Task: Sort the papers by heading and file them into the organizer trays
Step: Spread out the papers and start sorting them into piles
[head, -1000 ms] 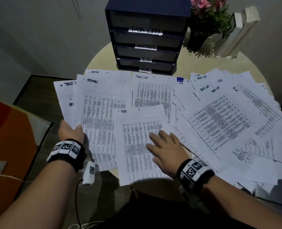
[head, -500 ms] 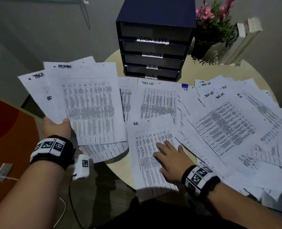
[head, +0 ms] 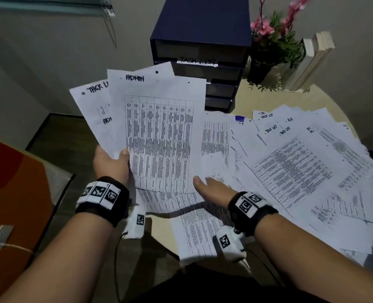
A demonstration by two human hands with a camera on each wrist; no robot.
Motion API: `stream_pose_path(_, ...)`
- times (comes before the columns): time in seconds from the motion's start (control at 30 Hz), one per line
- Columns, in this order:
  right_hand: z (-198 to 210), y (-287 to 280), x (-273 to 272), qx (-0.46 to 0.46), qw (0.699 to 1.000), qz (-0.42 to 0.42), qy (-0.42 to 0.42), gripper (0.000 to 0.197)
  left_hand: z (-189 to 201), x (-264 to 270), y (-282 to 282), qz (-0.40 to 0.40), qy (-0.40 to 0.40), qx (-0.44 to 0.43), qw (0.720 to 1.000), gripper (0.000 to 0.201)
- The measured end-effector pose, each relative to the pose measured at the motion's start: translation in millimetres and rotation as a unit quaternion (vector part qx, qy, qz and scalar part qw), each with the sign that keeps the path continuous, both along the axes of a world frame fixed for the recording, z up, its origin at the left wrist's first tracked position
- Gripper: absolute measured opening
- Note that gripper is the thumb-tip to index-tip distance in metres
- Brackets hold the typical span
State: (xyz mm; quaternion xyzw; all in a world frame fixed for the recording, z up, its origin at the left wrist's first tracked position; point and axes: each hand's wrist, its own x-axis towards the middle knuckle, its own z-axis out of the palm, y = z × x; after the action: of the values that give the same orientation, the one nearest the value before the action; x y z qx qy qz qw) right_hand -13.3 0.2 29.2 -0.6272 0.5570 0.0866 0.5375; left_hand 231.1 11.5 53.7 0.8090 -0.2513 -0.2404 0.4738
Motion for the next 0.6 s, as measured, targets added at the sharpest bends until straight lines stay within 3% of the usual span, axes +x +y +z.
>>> stream_pose_path(0.17,-7.4,-2.1,3.7,-0.009,0.999,-0.029,-0.044,0.077,-12.5,3.5,-1.9,-0.012,-0.011,0.023,1.0,0.04)
stream_pose_path(0.3,-3.3,-16.0,-0.5,-0.059,0.967,-0.18,-0.172,0.059,-28.2,-3.5,1.1,-0.031,0.025,0.032,0.999,0.04)
stream_pose_path(0.4,-13.3,-22.3,-6.3,-0.106,0.93,-0.285,-0.207,0.06,-38.7,-13.2,1.7,-0.06,0.077,0.037,0.994,0.04)
stream_pose_path(0.47,-18.2,-25.7,-12.7,-0.121,0.905,-0.343,-0.221,0.044,-43.2,-19.6,0.9,-0.08,0.12,0.036,0.989,0.036)
stream_pose_path(0.53,-21.1,-29.4,-22.3,-0.151,0.892,-0.373,-0.206,0.01,-47.7,-21.0,-1.2,-0.088,0.115,0.045,0.988,0.026)
stream_pose_path(0.6,-27.3,-33.2,-34.5,-0.174,0.886,-0.388,-0.183,0.011,-52.6,-17.7,-1.7,-0.097,0.102,0.051,0.989,0.025)
